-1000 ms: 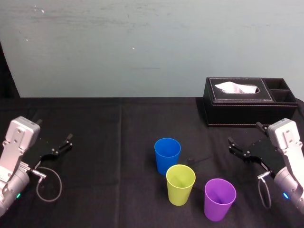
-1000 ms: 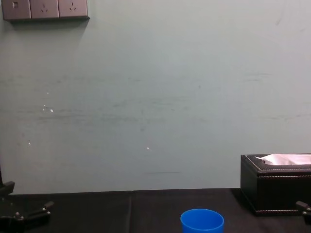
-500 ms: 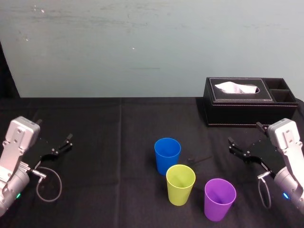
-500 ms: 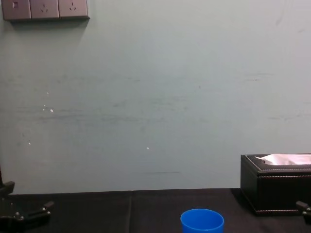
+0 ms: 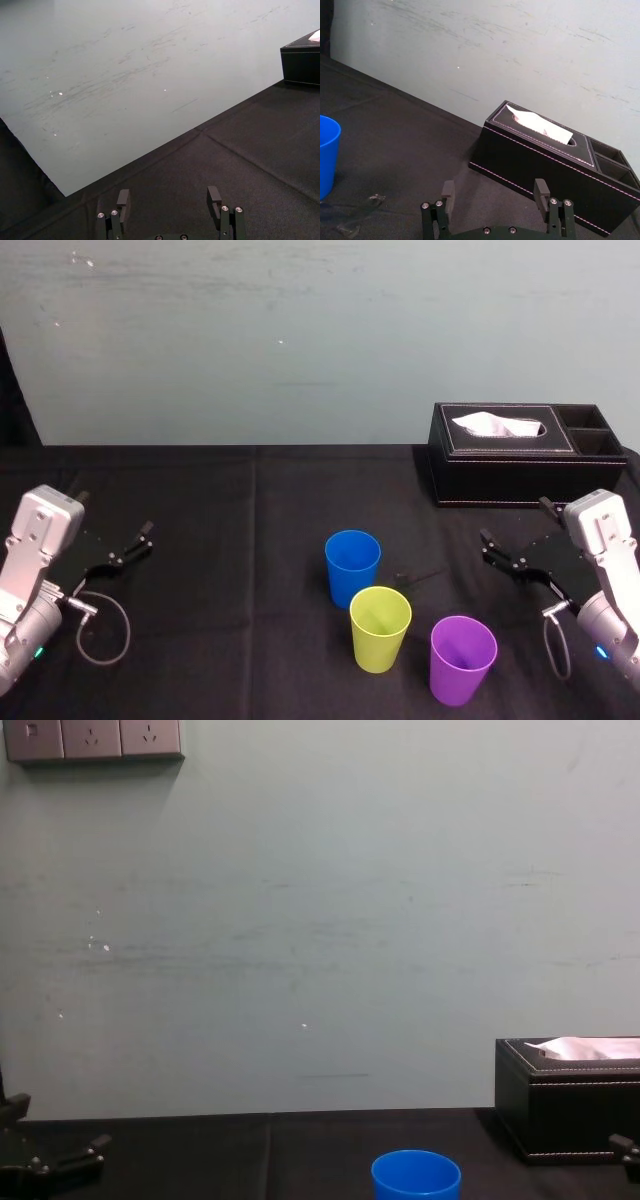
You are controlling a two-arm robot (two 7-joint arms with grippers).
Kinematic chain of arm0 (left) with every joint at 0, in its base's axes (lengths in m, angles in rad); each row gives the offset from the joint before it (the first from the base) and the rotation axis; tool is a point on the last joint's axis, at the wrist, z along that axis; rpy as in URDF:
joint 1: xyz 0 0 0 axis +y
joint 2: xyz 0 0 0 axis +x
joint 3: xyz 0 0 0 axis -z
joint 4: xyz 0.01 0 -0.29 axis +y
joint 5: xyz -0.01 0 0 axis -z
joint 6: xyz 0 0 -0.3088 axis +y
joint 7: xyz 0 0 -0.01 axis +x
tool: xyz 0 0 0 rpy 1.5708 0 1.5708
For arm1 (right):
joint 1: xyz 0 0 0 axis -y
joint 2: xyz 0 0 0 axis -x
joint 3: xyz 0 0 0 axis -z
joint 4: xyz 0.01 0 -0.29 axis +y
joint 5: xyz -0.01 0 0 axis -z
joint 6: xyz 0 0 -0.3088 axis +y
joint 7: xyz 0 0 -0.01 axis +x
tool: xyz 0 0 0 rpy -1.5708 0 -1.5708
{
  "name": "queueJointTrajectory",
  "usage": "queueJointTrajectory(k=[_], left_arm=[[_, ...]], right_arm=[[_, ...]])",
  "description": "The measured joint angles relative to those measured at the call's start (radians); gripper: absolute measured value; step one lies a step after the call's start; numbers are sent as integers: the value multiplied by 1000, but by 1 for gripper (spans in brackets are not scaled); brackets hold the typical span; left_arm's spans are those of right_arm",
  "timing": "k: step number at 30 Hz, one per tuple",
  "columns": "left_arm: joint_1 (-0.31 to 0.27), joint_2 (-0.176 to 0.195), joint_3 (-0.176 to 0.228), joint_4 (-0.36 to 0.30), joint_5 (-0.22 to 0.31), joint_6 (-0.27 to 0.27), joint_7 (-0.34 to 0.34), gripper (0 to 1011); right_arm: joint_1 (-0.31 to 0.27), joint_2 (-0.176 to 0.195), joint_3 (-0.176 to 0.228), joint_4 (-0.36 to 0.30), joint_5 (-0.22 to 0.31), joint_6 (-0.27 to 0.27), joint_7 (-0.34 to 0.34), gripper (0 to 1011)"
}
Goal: Stack the three plastic cups sequentially using one hand.
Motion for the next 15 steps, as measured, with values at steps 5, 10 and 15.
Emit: queueJointTrajectory(k=[5,10,15], left_arm=[[0,0,0,0,0,0,0,1000],[0,0,0,0,0,0,0,1000],[0,0,0,0,0,0,0,1000]], right_arm=[[0,0,0,0,0,0,0,1003],[0,0,0,0,0,0,0,1003],[0,0,0,0,0,0,0,1003]])
